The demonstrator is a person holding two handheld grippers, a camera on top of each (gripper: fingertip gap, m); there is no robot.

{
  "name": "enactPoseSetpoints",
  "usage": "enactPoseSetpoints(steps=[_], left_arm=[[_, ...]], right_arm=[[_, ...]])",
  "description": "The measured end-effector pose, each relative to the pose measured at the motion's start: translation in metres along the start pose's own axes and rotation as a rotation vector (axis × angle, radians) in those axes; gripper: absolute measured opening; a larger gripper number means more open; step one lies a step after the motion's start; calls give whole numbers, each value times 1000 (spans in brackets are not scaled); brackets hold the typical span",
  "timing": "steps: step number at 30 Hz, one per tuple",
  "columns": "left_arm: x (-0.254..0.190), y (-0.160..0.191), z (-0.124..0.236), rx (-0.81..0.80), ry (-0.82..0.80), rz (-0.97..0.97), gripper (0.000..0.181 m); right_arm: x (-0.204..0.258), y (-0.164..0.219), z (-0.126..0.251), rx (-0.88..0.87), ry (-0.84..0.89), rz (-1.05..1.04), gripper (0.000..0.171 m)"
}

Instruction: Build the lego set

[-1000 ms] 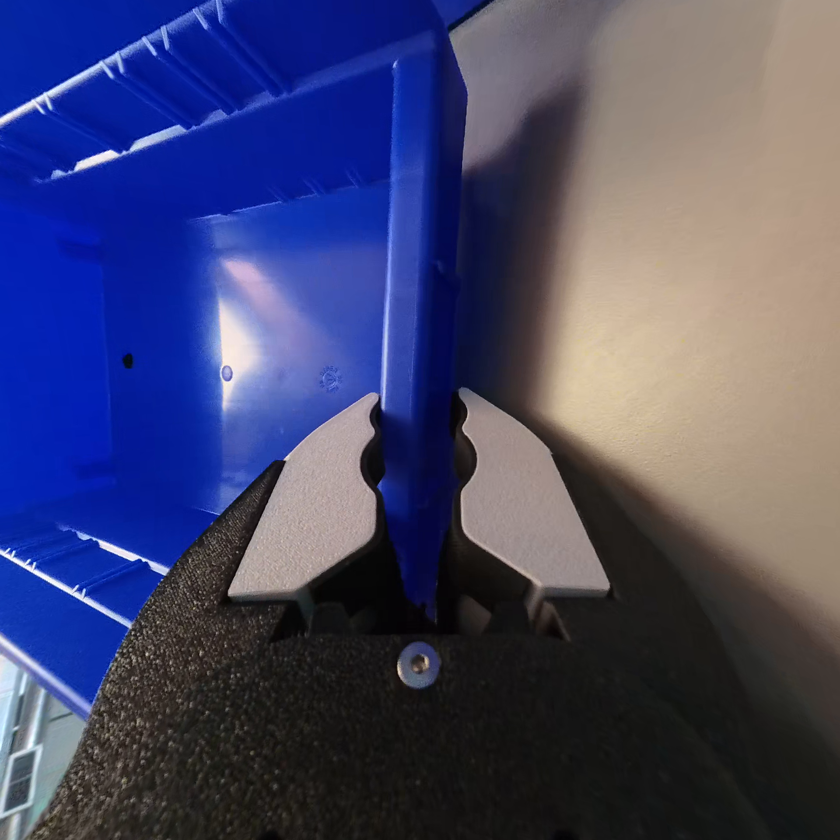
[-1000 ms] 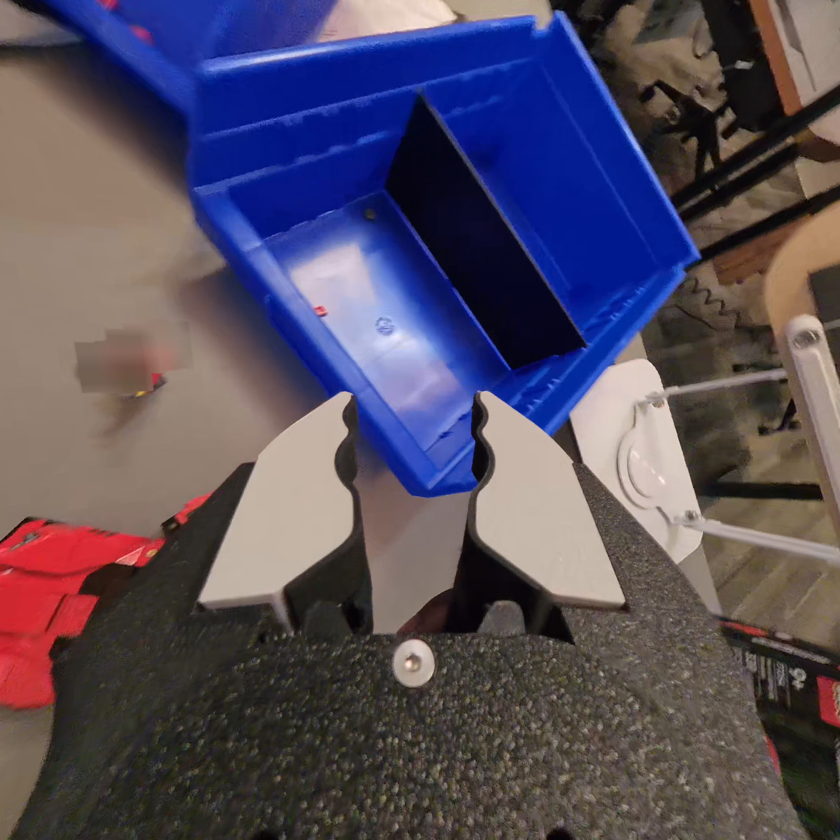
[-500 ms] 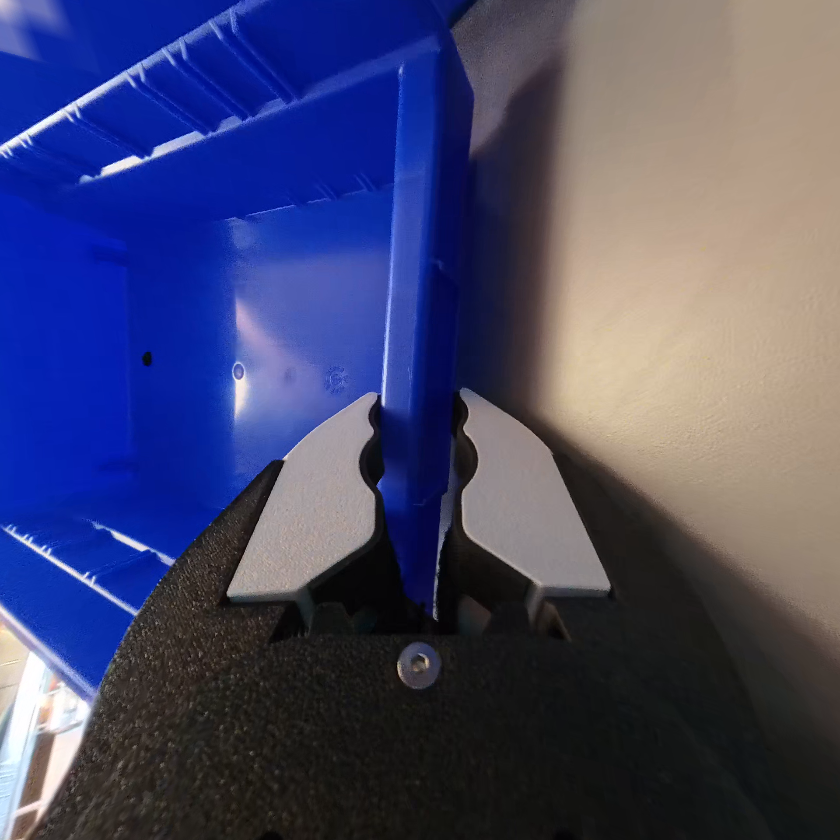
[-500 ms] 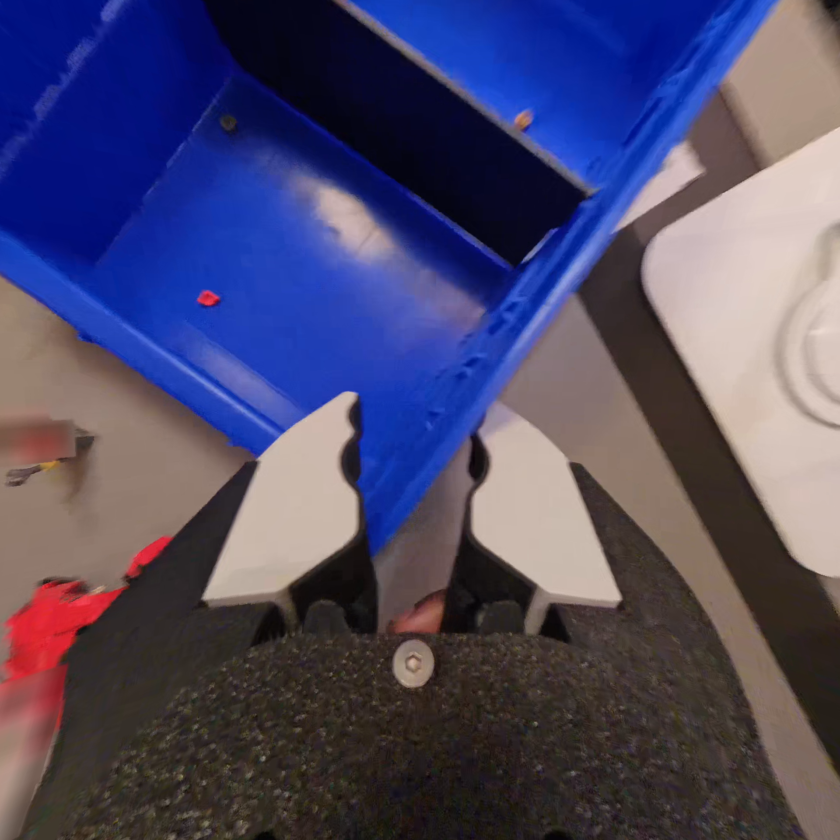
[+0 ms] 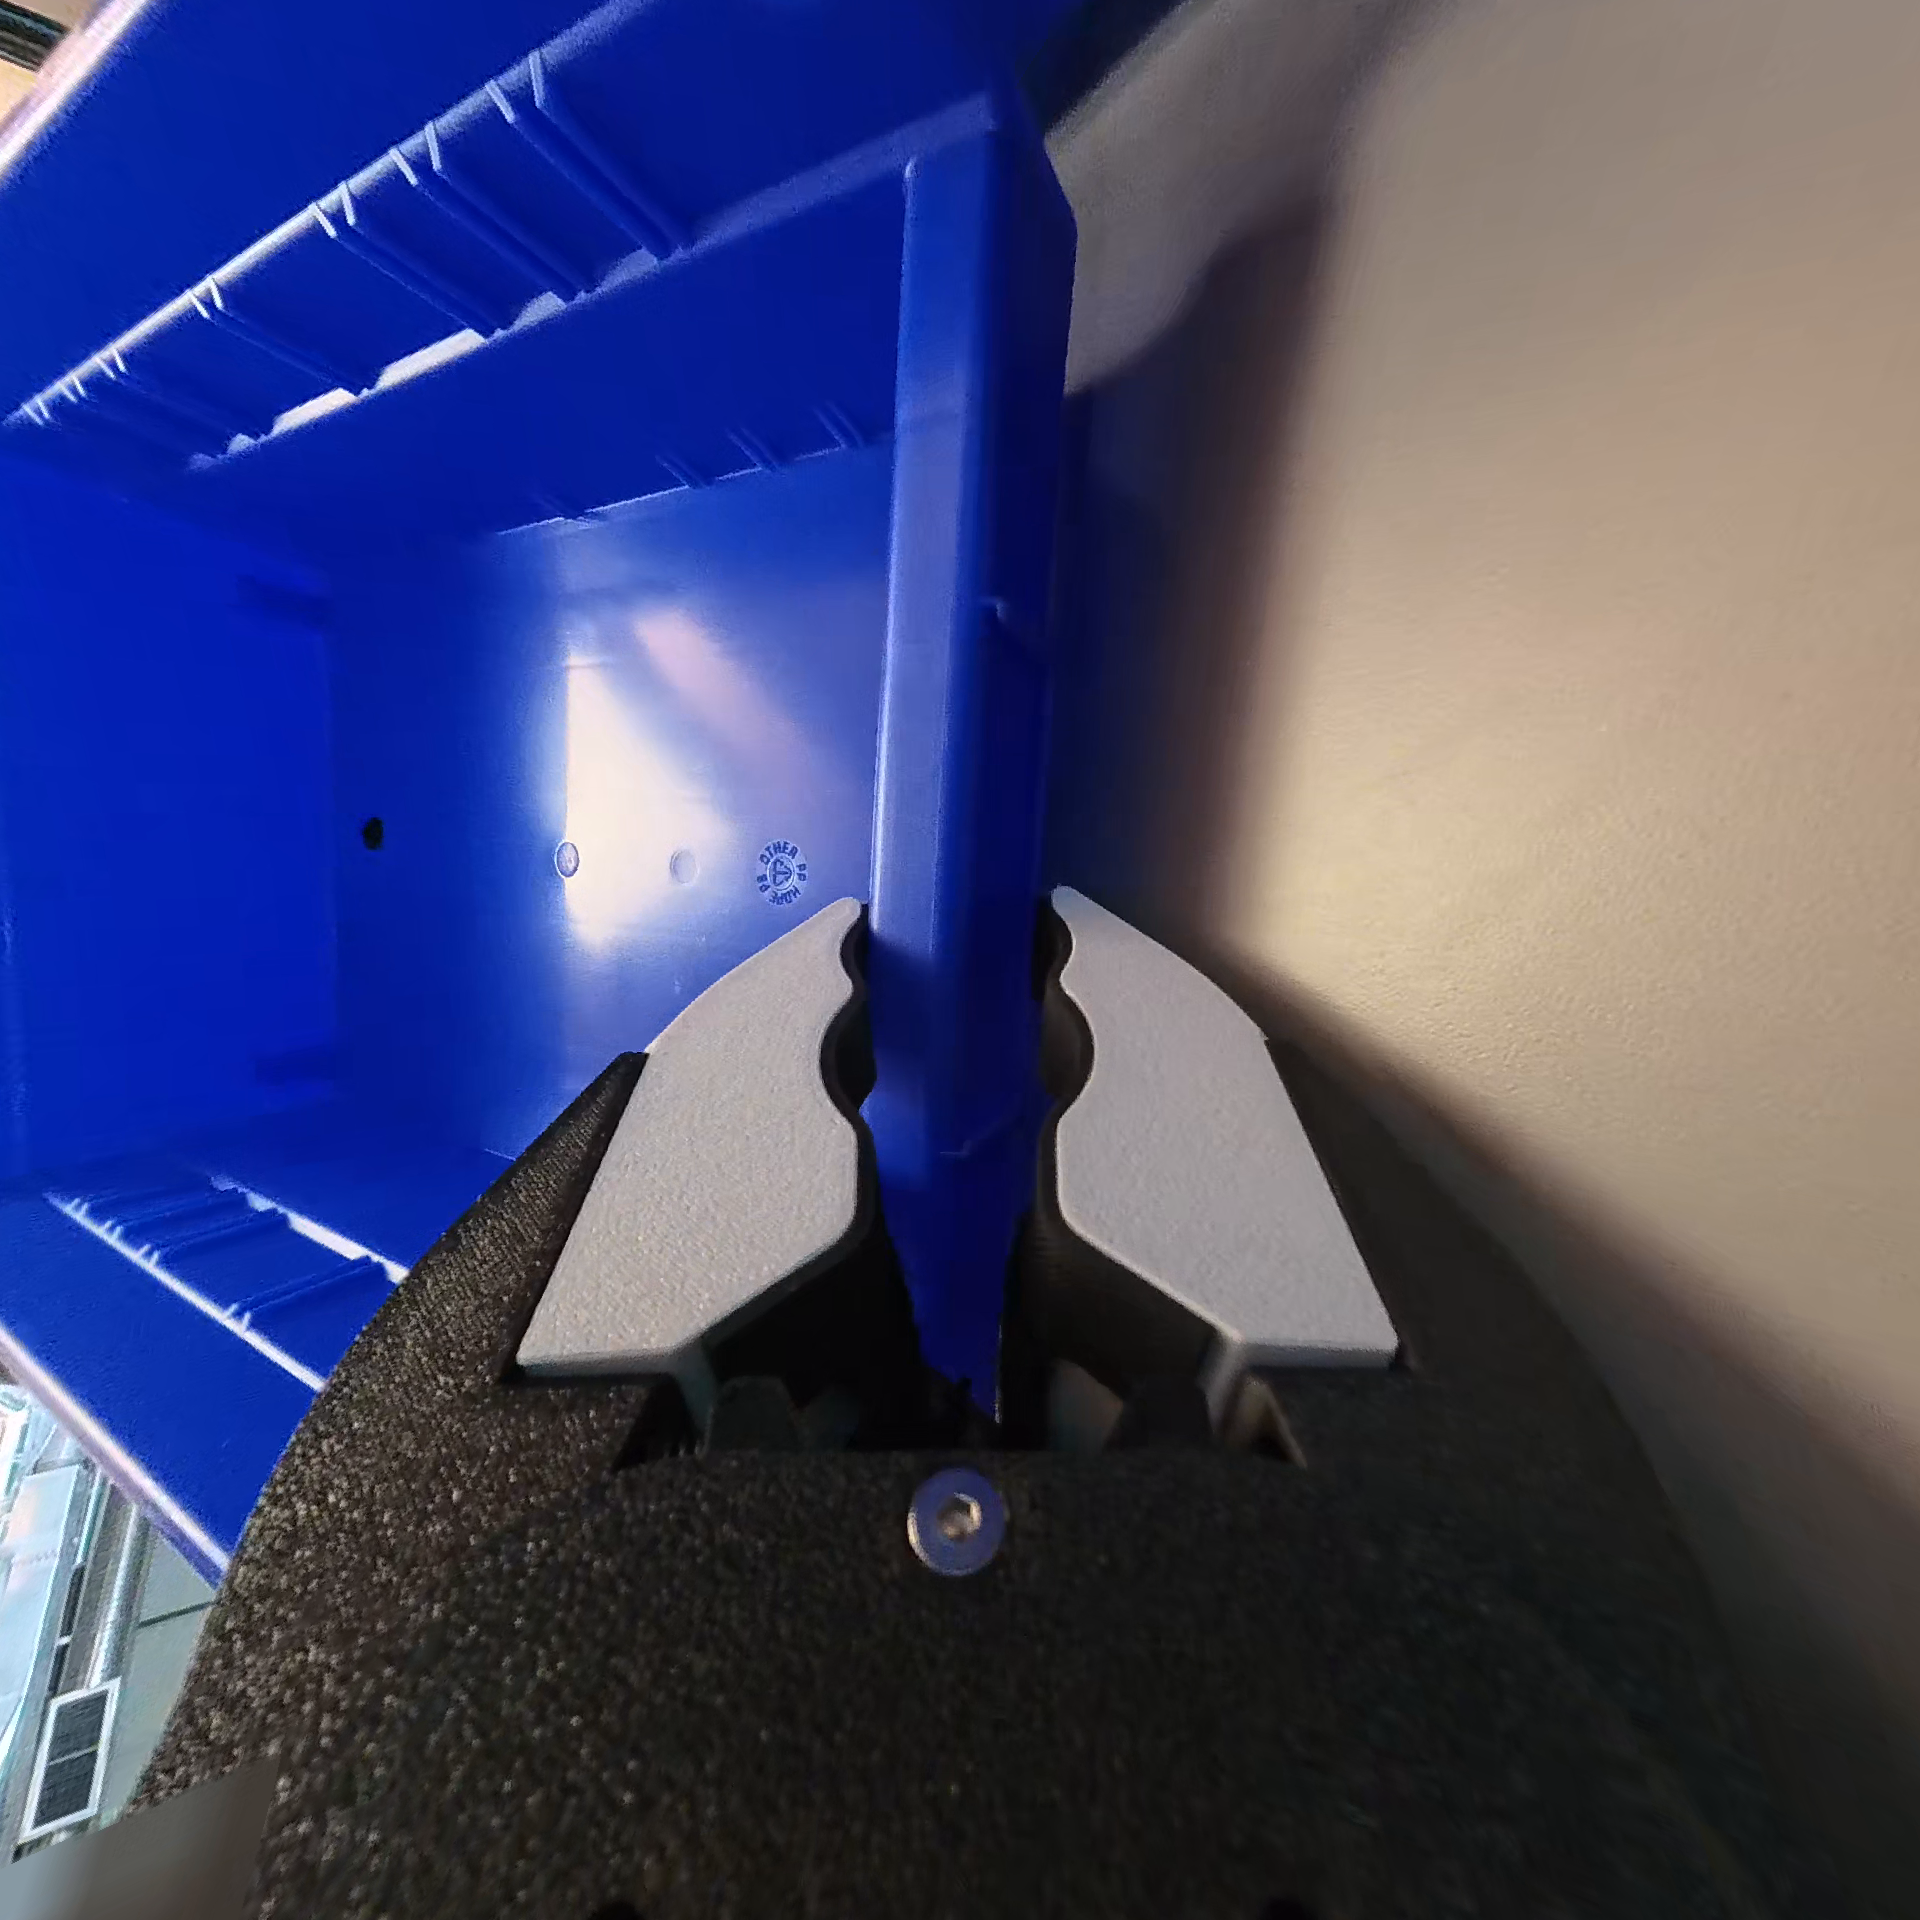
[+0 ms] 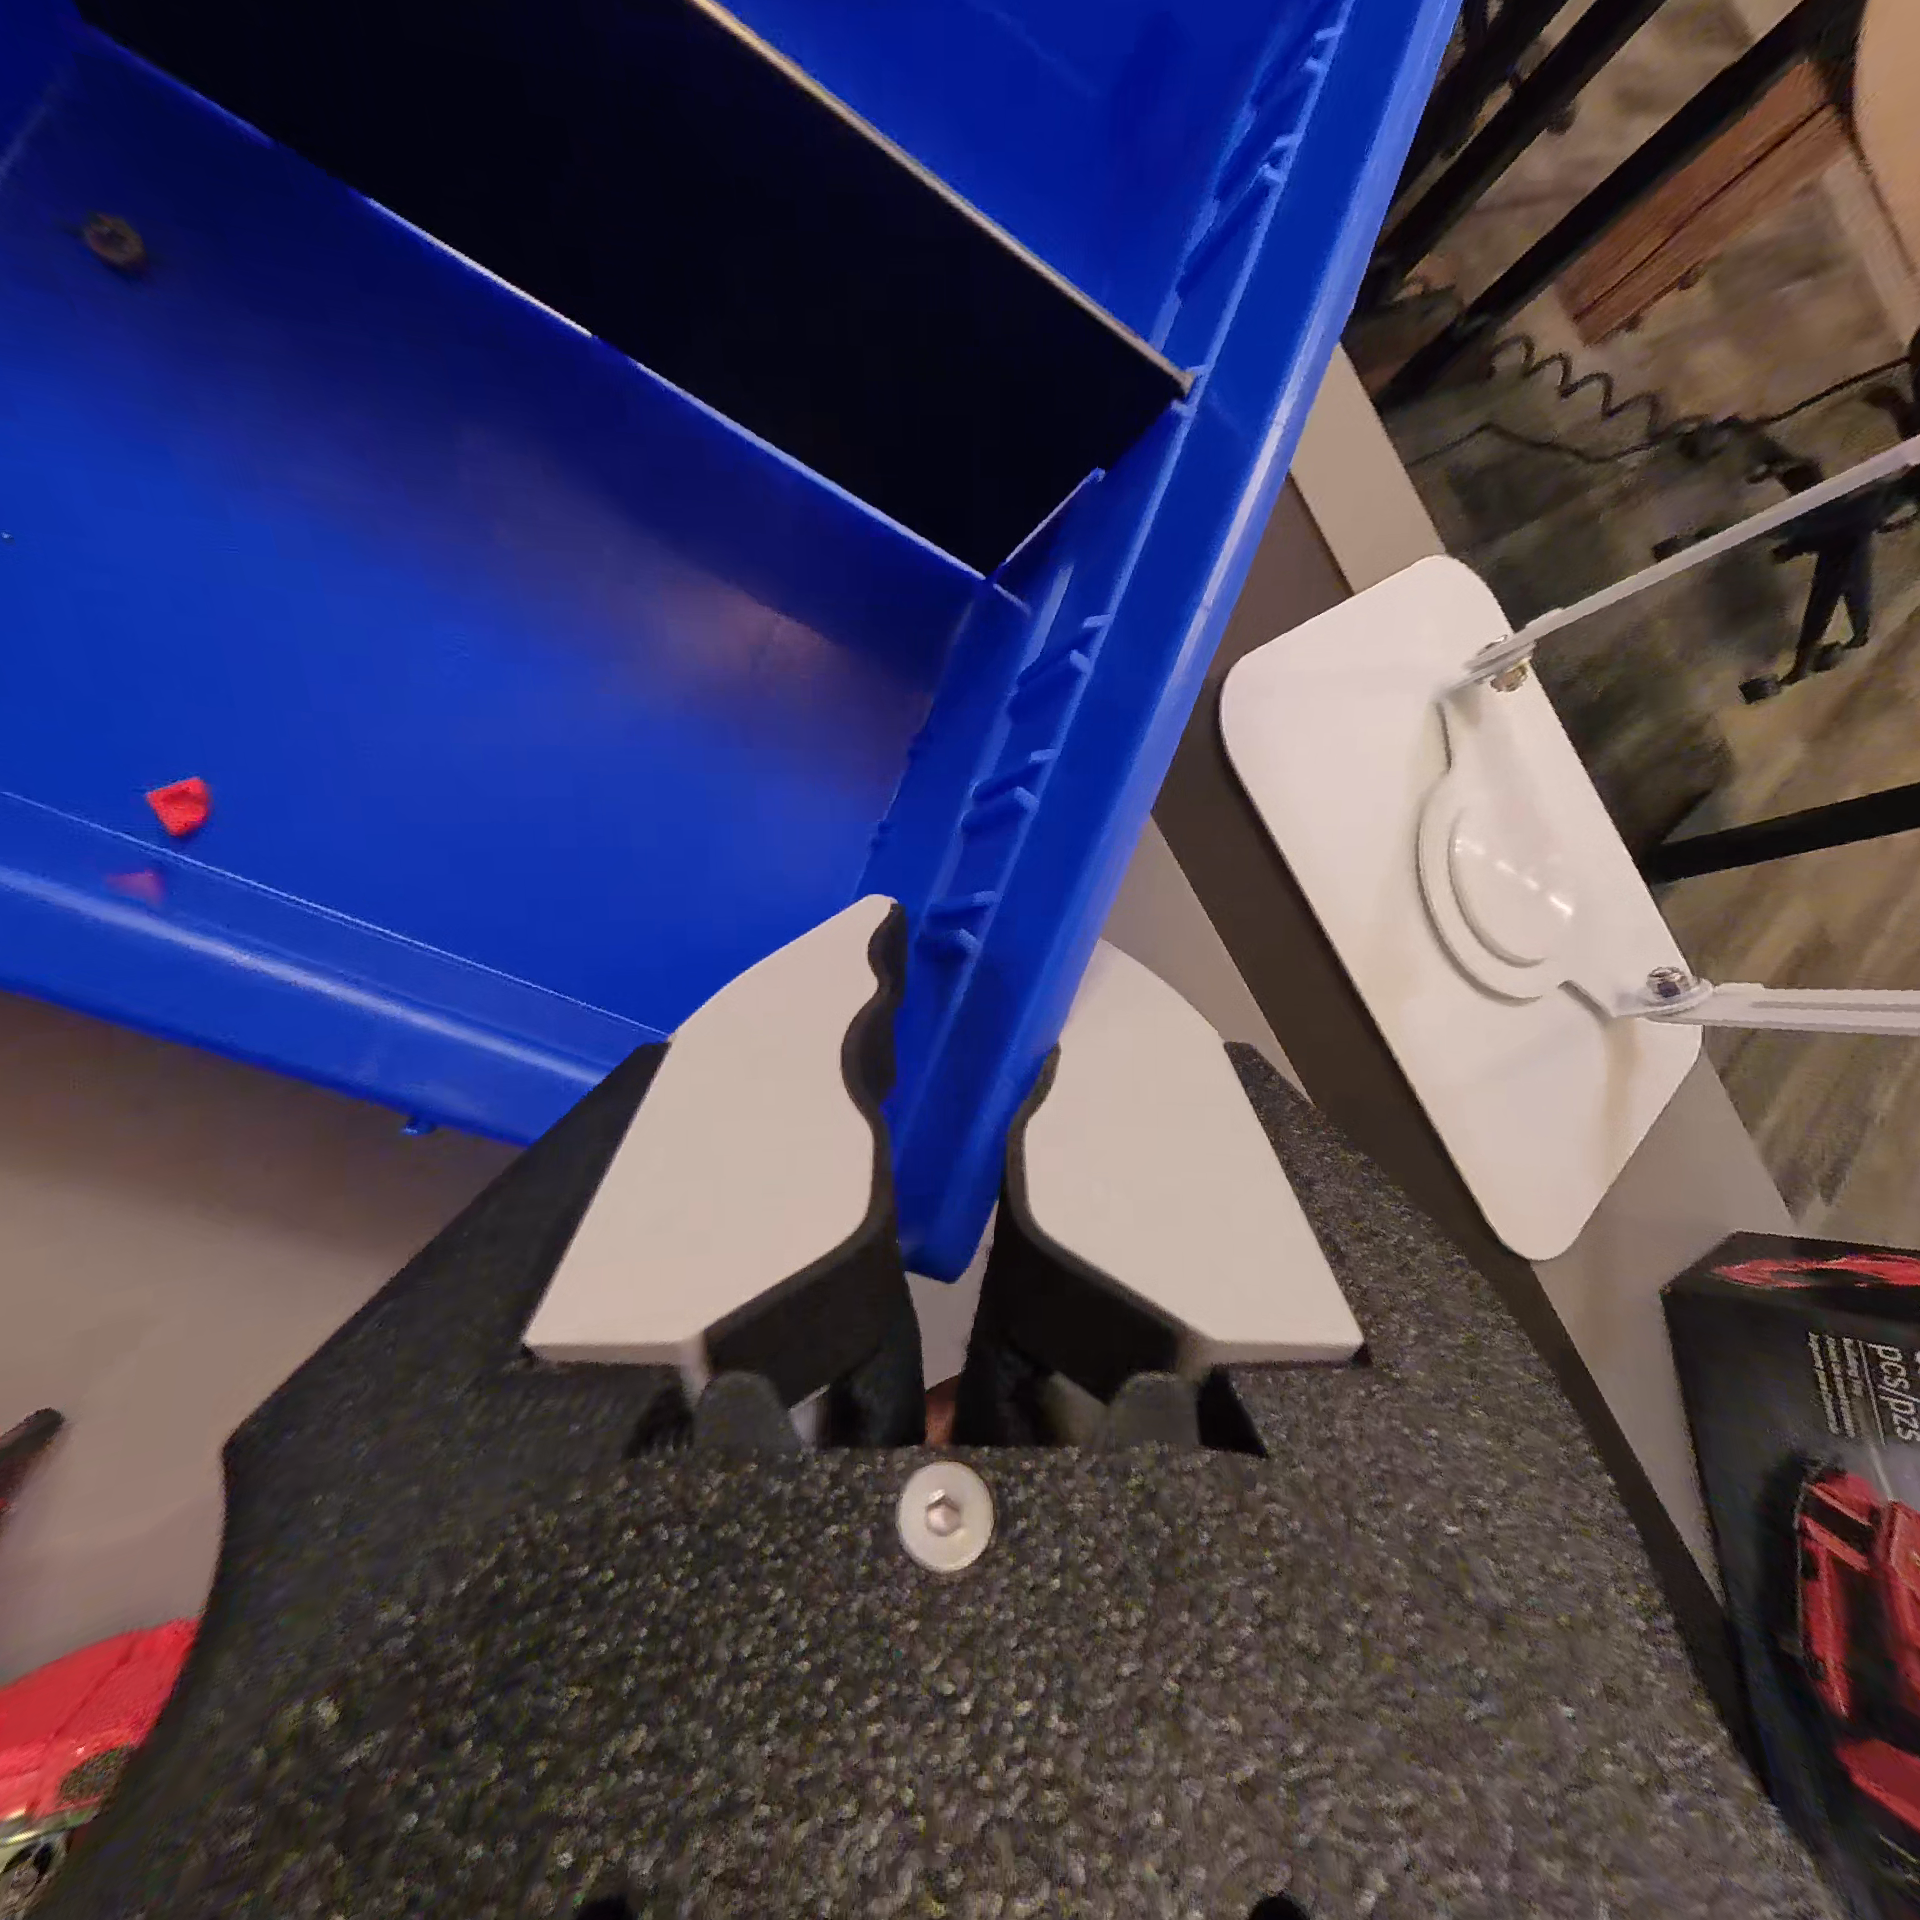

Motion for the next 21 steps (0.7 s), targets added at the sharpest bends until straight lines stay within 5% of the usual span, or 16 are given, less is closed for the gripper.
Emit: enactPoseSetpoints(steps=[21], left_arm=[[0,0,0,2,-5,2,29]], right_arm=[[-36,-46,22,-371,291,245,13]])
Point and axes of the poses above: each gripper's, where its closed fingertips meet, z back along the fingers, y out of its underside, x = y × z across the jaws, the point moved 1 cm from there along z, back along the fingers, and after that the axes turned 5 degrees about z, right-handed, at the moved point
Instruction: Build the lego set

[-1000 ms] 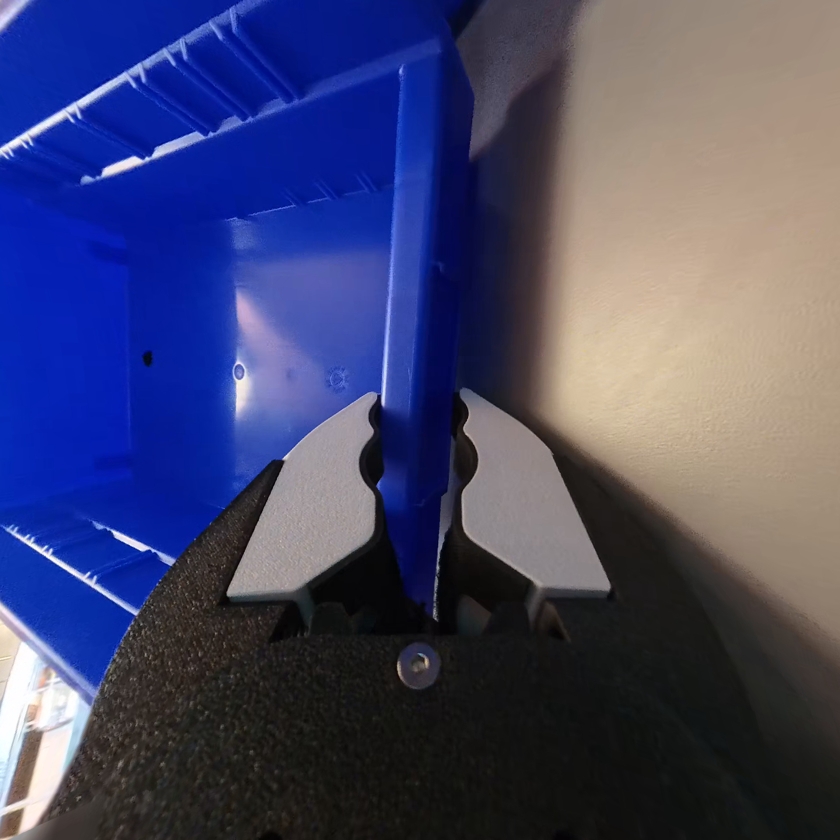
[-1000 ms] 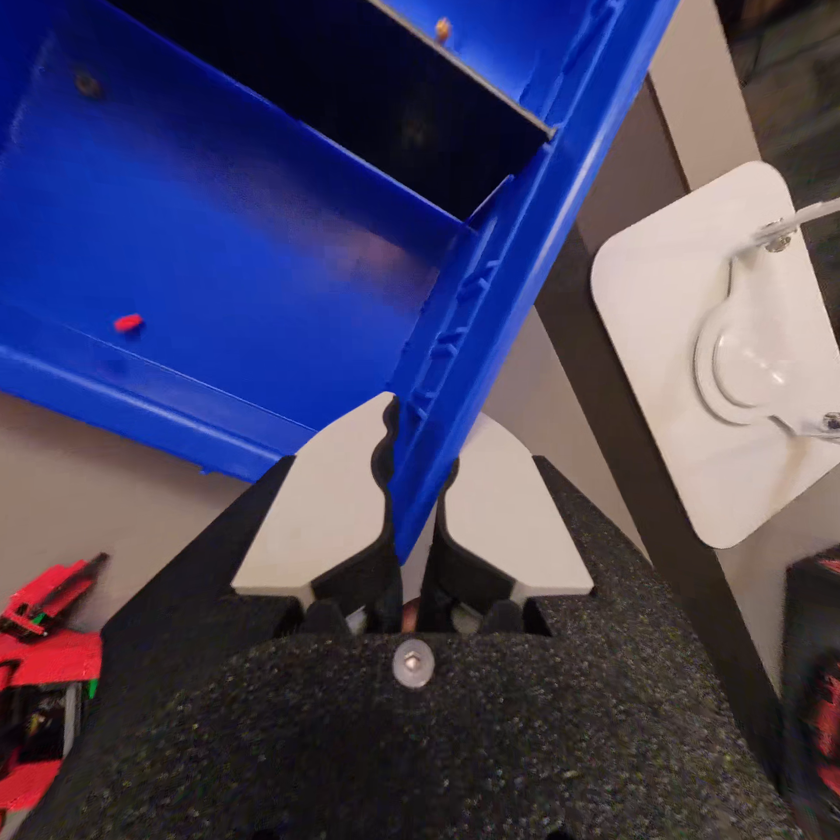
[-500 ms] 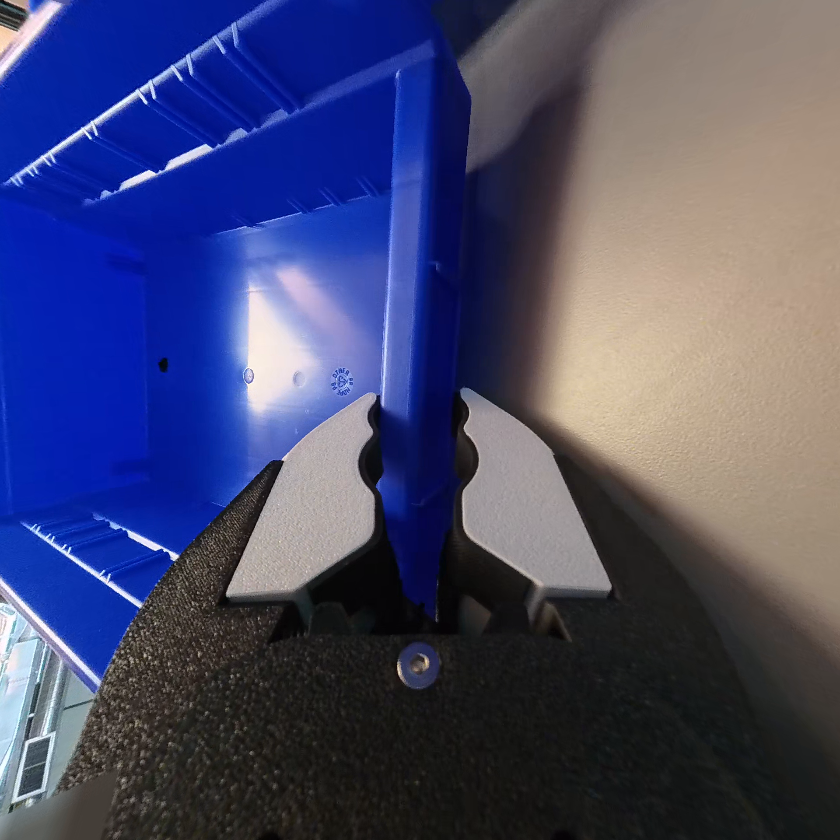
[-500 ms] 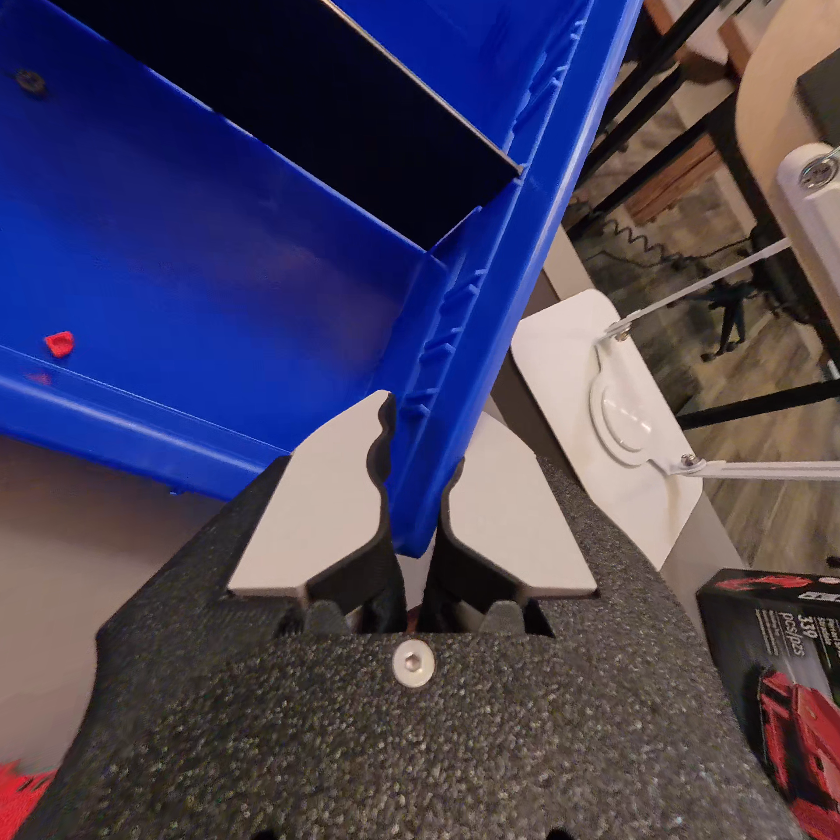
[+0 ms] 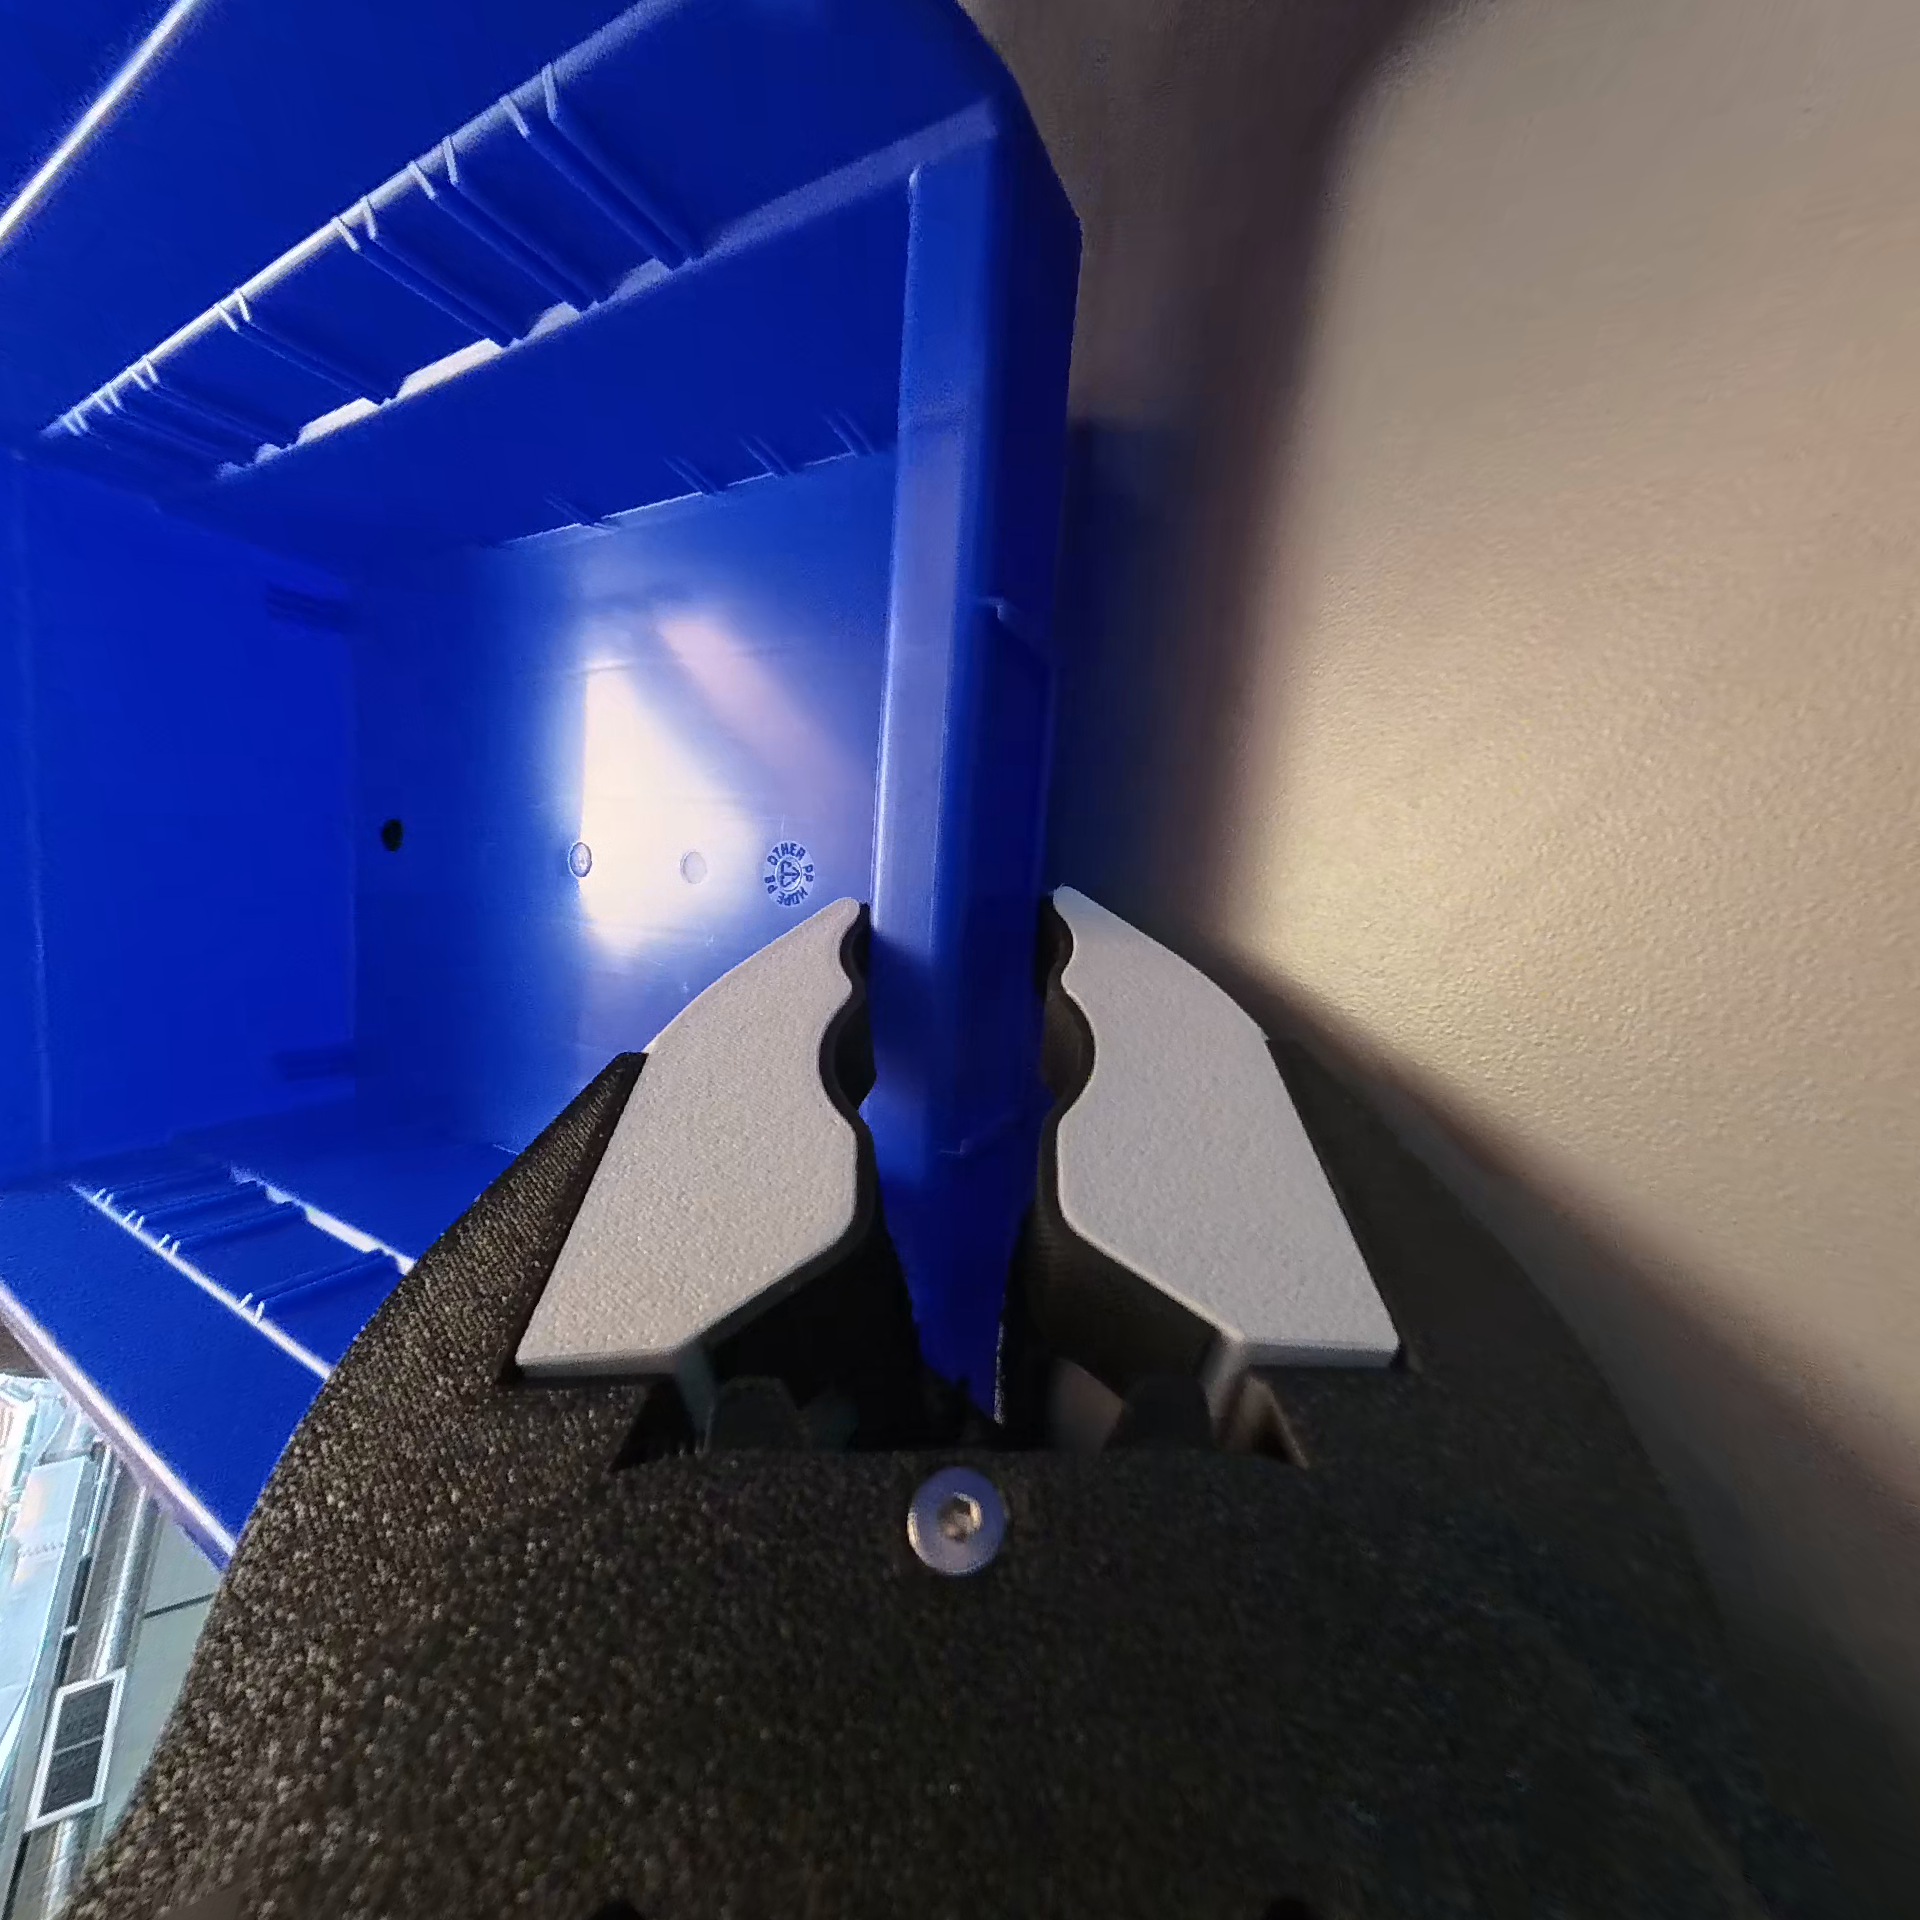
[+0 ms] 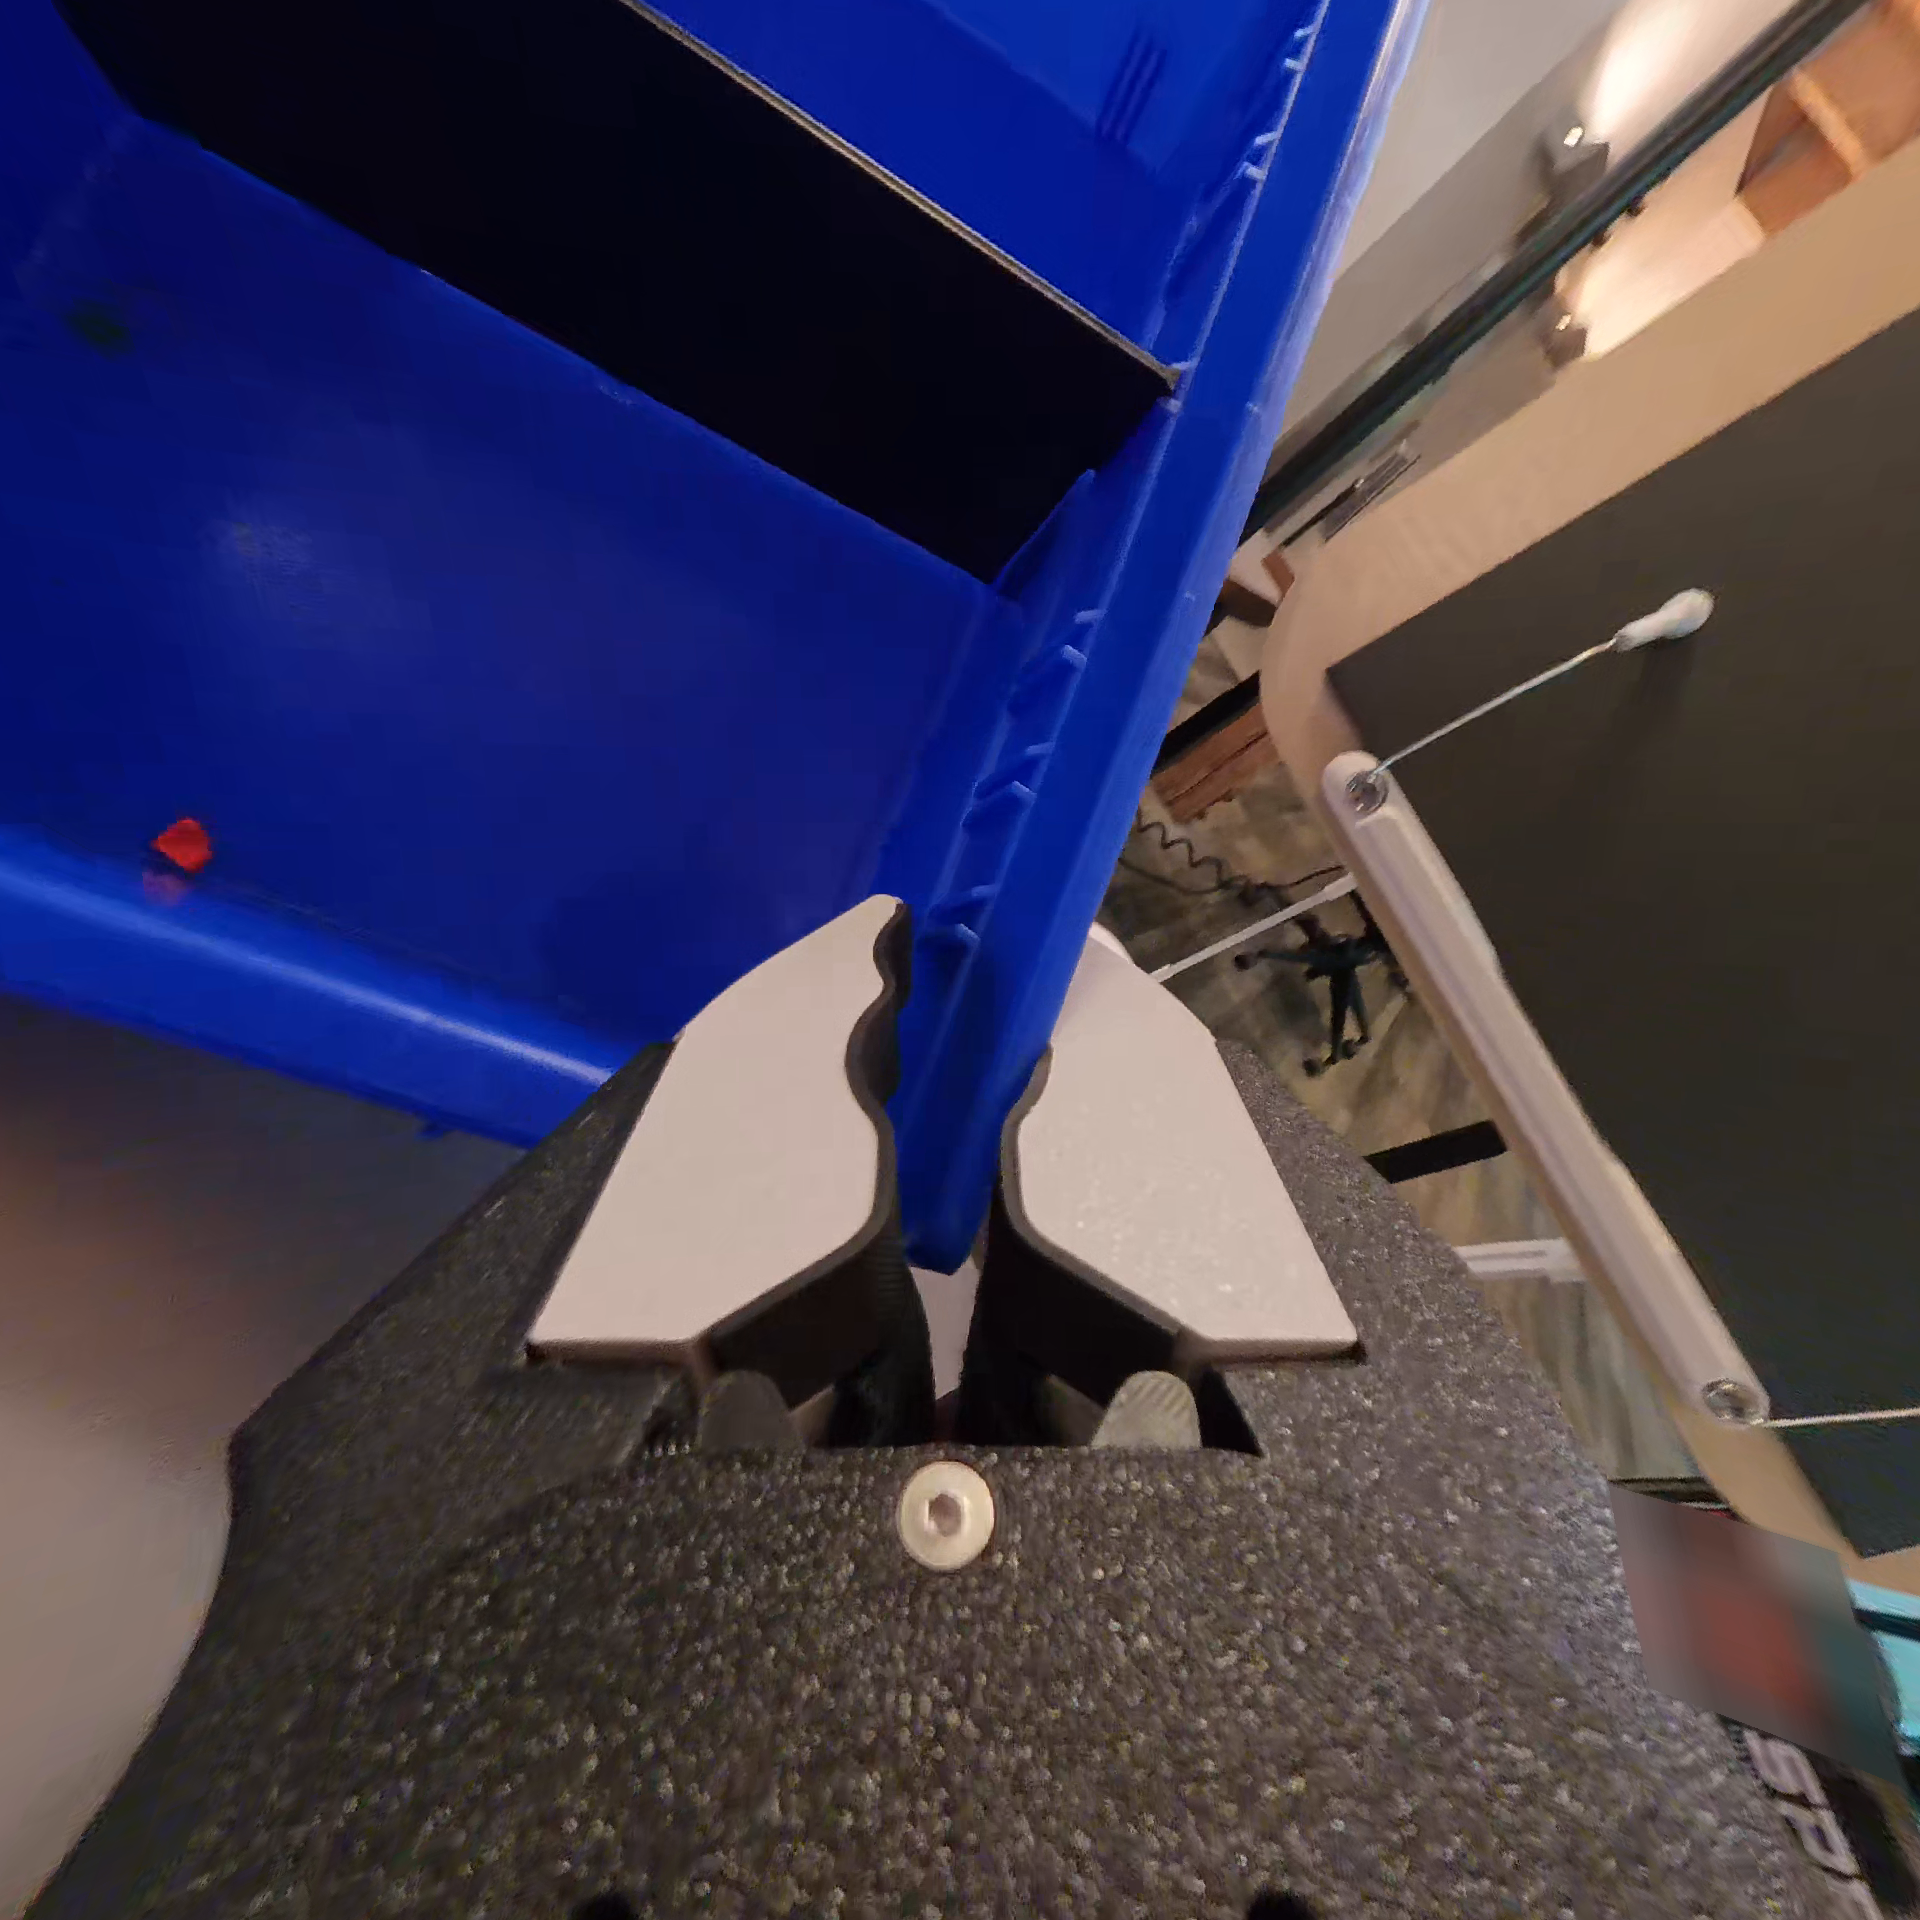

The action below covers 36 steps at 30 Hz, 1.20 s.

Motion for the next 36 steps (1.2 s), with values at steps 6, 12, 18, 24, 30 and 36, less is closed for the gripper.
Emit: enactPoseSetpoints(steps=[6,12,18,24,30,36], left_arm=[[0,0,0,0,-3,-2,30],[0,0,0,1,-8,-6,30],[0,0,0,-1,-8,-7,30],[1,0,0,-6,-10,-14,30],[2,1,3,9,52,-7,31],[8,2,3,29,139,-17,33]], right_arm=[[-9,-11,3,-58,77,60,13],[-9,-12,4,-65,90,76,13],[-8,-3,-1,0,62,43,14],[-5,14,-7,136,1,-30,14],[2,34,-14,269,-80,-125,15],[11,50,-16,375,-149,-214,15]])
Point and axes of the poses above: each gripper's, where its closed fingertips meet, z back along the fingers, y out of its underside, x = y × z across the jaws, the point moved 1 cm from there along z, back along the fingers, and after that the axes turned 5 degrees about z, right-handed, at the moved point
